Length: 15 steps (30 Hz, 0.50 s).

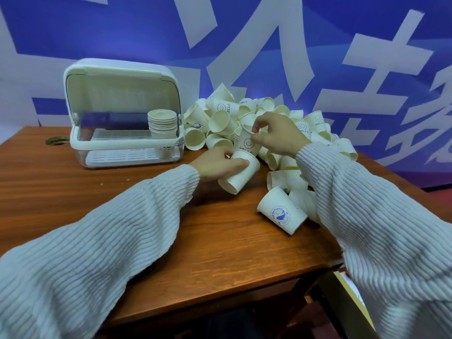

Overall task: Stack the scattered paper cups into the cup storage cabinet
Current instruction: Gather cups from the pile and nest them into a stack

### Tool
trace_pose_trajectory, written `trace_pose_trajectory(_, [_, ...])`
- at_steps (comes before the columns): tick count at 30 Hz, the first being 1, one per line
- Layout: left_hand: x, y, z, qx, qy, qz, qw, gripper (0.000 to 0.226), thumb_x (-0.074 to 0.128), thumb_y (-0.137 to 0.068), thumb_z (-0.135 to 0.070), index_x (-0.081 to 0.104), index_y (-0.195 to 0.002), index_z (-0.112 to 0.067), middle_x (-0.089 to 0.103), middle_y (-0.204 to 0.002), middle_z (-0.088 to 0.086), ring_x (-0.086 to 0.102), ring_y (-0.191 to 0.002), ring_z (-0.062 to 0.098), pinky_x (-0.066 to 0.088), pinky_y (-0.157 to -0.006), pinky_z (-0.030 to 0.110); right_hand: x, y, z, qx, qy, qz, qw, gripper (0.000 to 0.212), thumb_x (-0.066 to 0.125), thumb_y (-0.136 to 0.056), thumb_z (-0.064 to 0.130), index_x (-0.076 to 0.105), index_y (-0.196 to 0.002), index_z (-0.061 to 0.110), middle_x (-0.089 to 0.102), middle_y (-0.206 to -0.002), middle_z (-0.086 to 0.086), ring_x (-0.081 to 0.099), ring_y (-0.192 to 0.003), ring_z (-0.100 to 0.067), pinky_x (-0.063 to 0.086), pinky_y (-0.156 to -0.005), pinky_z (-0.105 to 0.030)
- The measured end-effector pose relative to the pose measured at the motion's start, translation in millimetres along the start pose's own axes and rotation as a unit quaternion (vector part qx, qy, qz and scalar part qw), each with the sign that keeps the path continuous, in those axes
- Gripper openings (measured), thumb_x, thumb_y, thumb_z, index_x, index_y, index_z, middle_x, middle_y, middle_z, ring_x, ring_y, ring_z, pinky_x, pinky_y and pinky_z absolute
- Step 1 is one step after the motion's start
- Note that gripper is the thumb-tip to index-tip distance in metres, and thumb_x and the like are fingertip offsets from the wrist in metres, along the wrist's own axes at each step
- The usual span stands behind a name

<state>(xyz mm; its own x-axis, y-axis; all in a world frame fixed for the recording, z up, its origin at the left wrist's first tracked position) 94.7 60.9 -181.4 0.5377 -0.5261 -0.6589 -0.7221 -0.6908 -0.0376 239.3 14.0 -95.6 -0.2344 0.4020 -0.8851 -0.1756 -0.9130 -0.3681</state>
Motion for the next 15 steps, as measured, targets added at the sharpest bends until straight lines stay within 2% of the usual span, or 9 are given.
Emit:
trace_pose_trajectory(3, [-36, 4, 10, 0.013, 0.025, -0.070, 0.997, 0.039, 0.070, -0.092, -0.048, 0.064, -0.119, -0.021, 0.068, -0.109, -0.007, 0.063, -0.091, 0.002, 0.047, -0.073, 0.016, -4, -6, 5, 0.003, -0.079, -0.044, 0.996, 0.004, 0.068, -0.085, 0.027, 0.065, -0.082, 0.027, 0.064, -0.098, 0.012, 0.060, -0.102, -0.011, 0.051, -0.092, -0.036])
trace_pose_trajectory(4, [-49, 7, 15, 0.010, 0.035, -0.098, 0.995, 0.045, 0.071, -0.089, -0.050, 0.064, -0.121, -0.020, 0.067, -0.109, -0.008, 0.062, -0.092, 0.002, 0.047, -0.074, 0.015, -4, -9, 8, 0.001, -0.104, -0.057, 0.993, 0.003, 0.068, -0.084, 0.027, 0.067, -0.082, 0.026, 0.065, -0.095, 0.013, 0.061, -0.101, -0.011, 0.053, -0.092, -0.038])
trace_pose_trajectory(6, [-74, 16, 25, 0.002, 0.079, -0.155, 0.985, 0.066, 0.072, -0.080, -0.057, 0.059, -0.132, -0.018, 0.065, -0.119, -0.006, 0.064, -0.103, 0.009, 0.053, -0.089, 0.026, -3, -14, 18, -0.008, -0.148, -0.088, 0.985, 0.005, 0.068, -0.084, 0.027, 0.068, -0.084, 0.022, 0.068, -0.093, 0.013, 0.063, -0.099, -0.007, 0.055, -0.091, -0.039])
trace_pose_trajectory(7, [-85, 22, 29, 0.001, 0.102, -0.186, 0.977, 0.070, 0.072, -0.078, -0.057, 0.056, -0.135, -0.019, 0.064, -0.124, -0.005, 0.063, -0.108, 0.011, 0.053, -0.095, 0.032, -2, -17, 23, -0.013, -0.160, -0.106, 0.981, 0.007, 0.067, -0.085, 0.029, 0.069, -0.085, 0.023, 0.069, -0.094, 0.013, 0.063, -0.099, -0.005, 0.055, -0.091, -0.037])
trace_pose_trajectory(8, [-97, 29, 33, 0.002, 0.122, -0.219, 0.968, 0.069, 0.073, -0.081, -0.054, 0.053, -0.137, -0.019, 0.062, -0.127, -0.004, 0.062, -0.110, 0.011, 0.052, -0.097, 0.031, -1, -20, 30, -0.019, -0.167, -0.125, 0.978, 0.008, 0.066, -0.087, 0.031, 0.068, -0.087, 0.024, 0.069, -0.096, 0.013, 0.063, -0.098, -0.003, 0.054, -0.090, -0.035])
trace_pose_trajectory(9, [-110, 37, 37, 0.001, 0.133, -0.259, 0.957, 0.065, 0.074, -0.086, -0.048, 0.050, -0.138, -0.019, 0.061, -0.126, -0.004, 0.060, -0.108, 0.010, 0.050, -0.095, 0.024, 0, -24, 38, -0.026, -0.171, -0.142, 0.975, 0.009, 0.066, -0.089, 0.033, 0.068, -0.089, 0.024, 0.070, -0.097, 0.014, 0.063, -0.098, -0.002, 0.054, -0.089, -0.034])
trace_pose_trajectory(11, [-137, 53, 44, 0.003, 0.128, -0.347, 0.929, 0.062, 0.074, -0.091, -0.038, 0.045, -0.141, -0.018, 0.058, -0.119, -0.005, 0.057, -0.099, 0.005, 0.043, -0.079, 0.006, 3, -34, 56, -0.045, -0.186, -0.168, 0.967, 0.014, 0.064, -0.093, 0.036, 0.069, -0.093, 0.022, 0.071, -0.097, 0.015, 0.064, -0.096, -0.003, 0.052, -0.087, -0.032])
trace_pose_trajectory(12, [-150, 60, 48, 0.003, 0.124, -0.387, 0.914, 0.063, 0.075, -0.091, -0.037, 0.044, -0.143, -0.017, 0.057, -0.118, -0.005, 0.056, -0.098, 0.005, 0.040, -0.076, 0.004, 5, -40, 66, -0.055, -0.193, -0.179, 0.963, 0.017, 0.064, -0.095, 0.037, 0.069, -0.095, 0.021, 0.072, -0.096, 0.014, 0.065, -0.095, -0.004, 0.052, -0.087, -0.031])
trace_pose_trajectory(15, [-181, 75, 57, 0.009, 0.119, -0.457, 0.881, 0.076, 0.076, -0.087, -0.042, 0.038, -0.149, -0.019, 0.057, -0.134, -0.001, 0.054, -0.116, 0.011, 0.042, -0.100, 0.024, 12, -60, 100, -0.086, -0.199, -0.192, 0.957, 0.018, 0.062, -0.099, 0.035, 0.070, -0.101, 0.019, 0.074, -0.101, 0.012, 0.065, -0.096, -0.008, 0.051, -0.089, -0.032])
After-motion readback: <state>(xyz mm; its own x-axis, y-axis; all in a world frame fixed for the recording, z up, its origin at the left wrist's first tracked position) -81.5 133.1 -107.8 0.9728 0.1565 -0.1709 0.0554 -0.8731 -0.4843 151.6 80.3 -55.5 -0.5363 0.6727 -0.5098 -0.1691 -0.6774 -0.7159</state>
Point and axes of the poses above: each hand's wrist, its own y-axis away from the middle knuckle, its own x-axis out of the palm, z = x × y, the point moved 8 cm from there along -y, towards the middle knuckle
